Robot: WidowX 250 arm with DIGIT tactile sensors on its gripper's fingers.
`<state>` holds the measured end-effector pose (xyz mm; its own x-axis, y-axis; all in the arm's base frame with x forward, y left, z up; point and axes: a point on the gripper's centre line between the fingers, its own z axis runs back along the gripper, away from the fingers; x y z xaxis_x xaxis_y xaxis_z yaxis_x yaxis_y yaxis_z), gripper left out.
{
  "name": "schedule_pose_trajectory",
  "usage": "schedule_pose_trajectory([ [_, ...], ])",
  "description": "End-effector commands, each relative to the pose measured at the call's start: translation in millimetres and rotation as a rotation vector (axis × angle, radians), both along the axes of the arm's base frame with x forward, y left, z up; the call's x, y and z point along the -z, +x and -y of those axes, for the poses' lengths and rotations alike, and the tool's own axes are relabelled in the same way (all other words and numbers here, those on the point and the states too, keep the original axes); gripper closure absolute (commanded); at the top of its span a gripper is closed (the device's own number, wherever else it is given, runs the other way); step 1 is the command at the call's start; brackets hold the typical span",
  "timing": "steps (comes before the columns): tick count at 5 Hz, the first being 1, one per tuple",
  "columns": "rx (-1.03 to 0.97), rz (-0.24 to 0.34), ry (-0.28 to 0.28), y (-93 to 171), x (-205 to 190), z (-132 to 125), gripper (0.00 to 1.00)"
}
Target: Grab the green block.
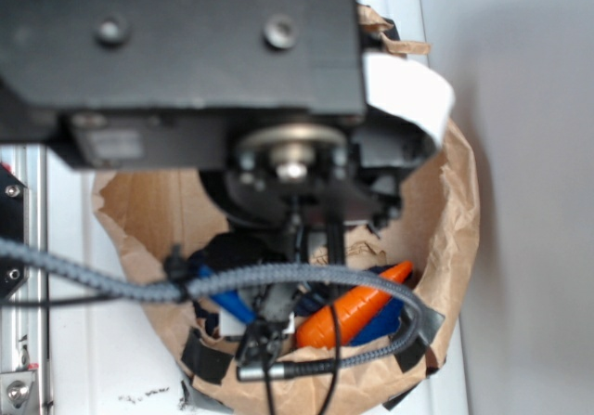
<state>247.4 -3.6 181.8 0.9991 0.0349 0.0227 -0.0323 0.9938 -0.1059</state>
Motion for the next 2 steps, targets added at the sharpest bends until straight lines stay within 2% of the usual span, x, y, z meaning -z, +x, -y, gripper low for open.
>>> schedule_pose_trajectory([
  [1, 0.021, 0.066, 0.028, 12, 44, -13, 0.0],
  [2, 0.023, 0.036, 0.038, 24, 67, -21, 0.0],
])
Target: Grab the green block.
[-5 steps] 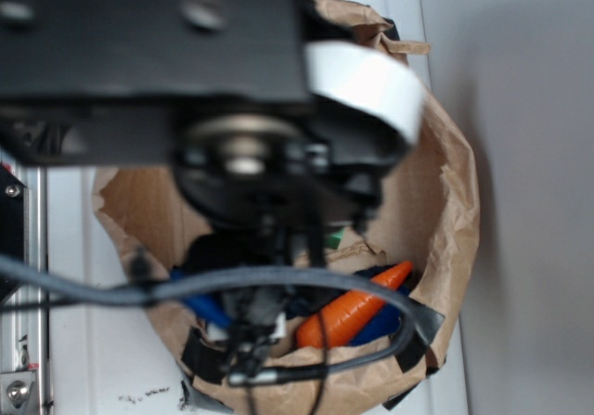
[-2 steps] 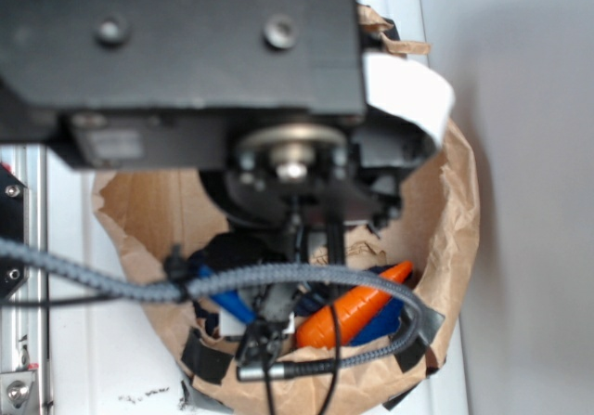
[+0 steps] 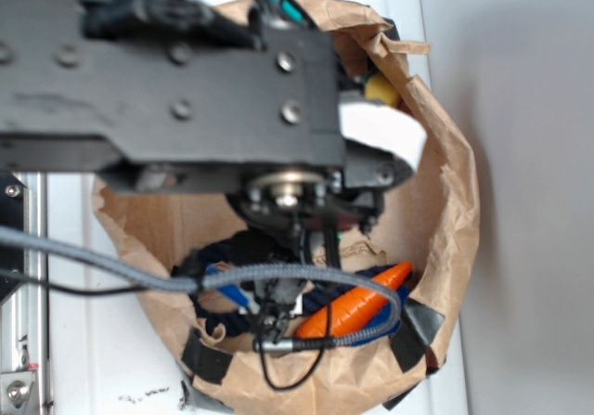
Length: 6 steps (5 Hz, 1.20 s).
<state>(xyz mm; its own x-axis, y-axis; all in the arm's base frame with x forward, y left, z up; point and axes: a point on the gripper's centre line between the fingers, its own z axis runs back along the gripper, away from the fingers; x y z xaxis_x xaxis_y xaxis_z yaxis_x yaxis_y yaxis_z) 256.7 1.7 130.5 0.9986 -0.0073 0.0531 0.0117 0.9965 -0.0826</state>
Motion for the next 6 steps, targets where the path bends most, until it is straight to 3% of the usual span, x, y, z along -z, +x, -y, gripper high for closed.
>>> schedule_pose_trajectory([
  [1, -0.033, 0.001, 0.009, 22, 25, -29, 0.0],
  [2, -0.068, -0.008, -0.025, 20, 34, -50, 0.0],
  [4, -0.059, 0.028, -0.036, 20, 54, -50, 0.0],
  [5, 0.071, 0.141, -0.03, 18, 58, -39, 0.0],
  [6, 0.142, 0.181, 0.02, 8, 60, -25, 0.0],
])
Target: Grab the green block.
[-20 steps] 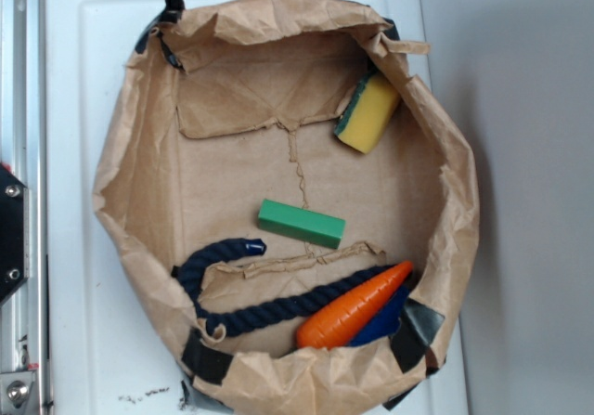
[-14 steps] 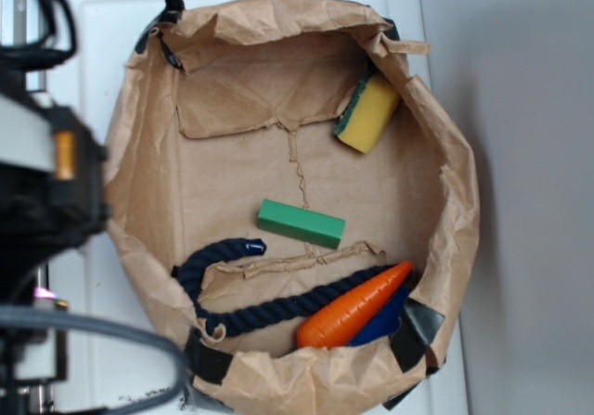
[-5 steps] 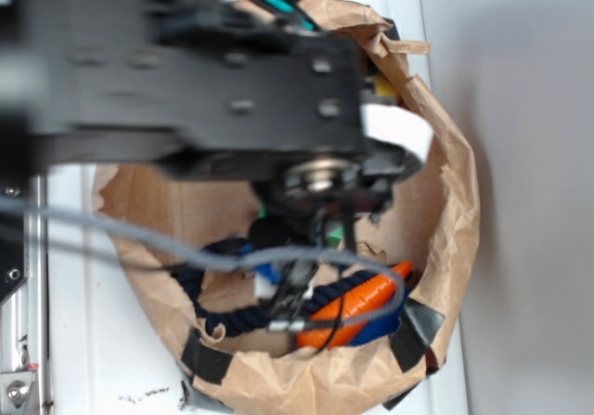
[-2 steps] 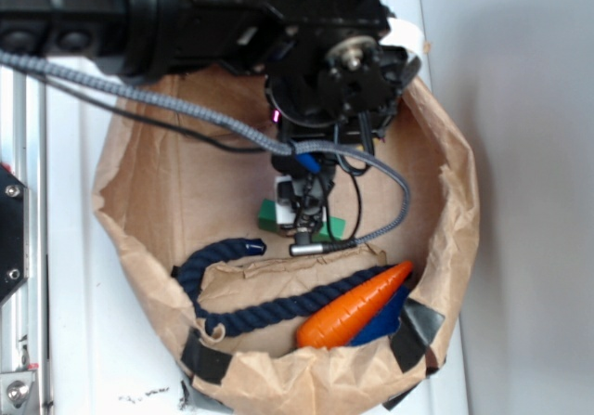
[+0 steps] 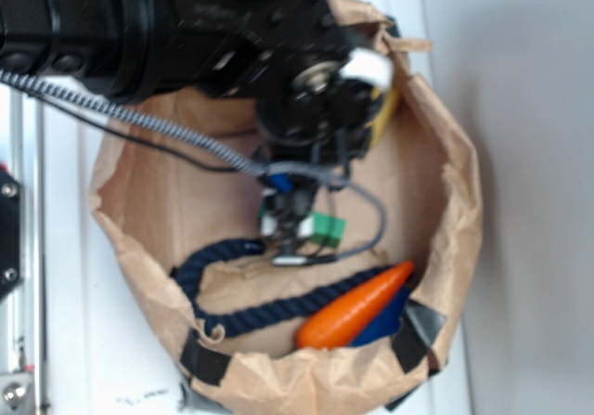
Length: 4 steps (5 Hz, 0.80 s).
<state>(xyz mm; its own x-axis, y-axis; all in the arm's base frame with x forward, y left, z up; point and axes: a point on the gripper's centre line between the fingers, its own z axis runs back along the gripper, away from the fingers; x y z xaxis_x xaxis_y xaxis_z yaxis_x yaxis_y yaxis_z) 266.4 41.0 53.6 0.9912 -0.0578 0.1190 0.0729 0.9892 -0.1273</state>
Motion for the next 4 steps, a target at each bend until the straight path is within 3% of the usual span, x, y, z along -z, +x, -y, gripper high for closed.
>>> schedule_pose_trajectory([
  [1, 0.077, 0.134, 0.089, -12, -21, 20, 0.0],
  [2, 0.06, 0.127, 0.082, -13, -27, 21, 0.0],
  [4, 0.059, 0.106, 0.12, -6, -16, 31, 0.0],
])
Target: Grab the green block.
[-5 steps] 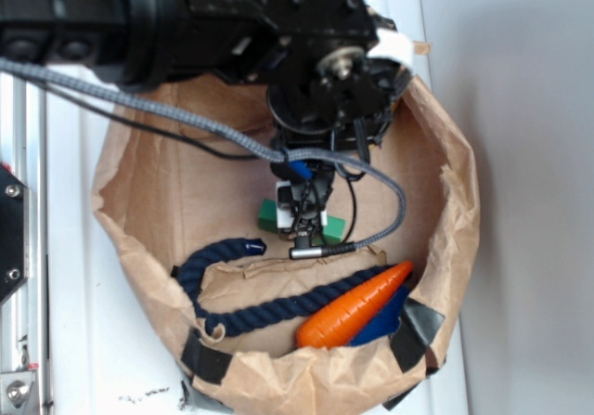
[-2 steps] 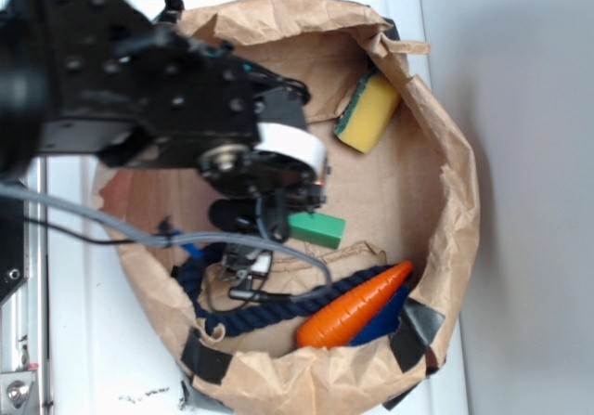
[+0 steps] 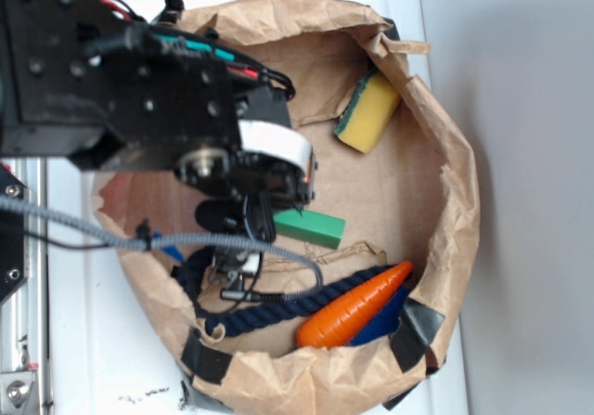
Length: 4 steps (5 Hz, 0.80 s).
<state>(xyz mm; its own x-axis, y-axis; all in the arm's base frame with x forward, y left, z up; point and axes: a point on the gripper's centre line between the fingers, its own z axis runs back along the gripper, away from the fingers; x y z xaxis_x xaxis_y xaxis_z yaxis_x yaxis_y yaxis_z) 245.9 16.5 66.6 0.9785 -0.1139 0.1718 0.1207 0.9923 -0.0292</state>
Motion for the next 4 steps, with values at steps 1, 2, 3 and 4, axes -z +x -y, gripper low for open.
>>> schedule_pose_trajectory([
  [1, 0.013, 0.042, 0.035, 25, 13, 13, 0.0],
  [2, 0.004, 0.029, 0.043, 33, 28, 20, 0.0],
  [3, 0.016, 0.024, 0.059, 37, 37, 25, 0.0],
  [4, 0.01, 0.013, 0.086, 40, 49, 30, 0.26],
])
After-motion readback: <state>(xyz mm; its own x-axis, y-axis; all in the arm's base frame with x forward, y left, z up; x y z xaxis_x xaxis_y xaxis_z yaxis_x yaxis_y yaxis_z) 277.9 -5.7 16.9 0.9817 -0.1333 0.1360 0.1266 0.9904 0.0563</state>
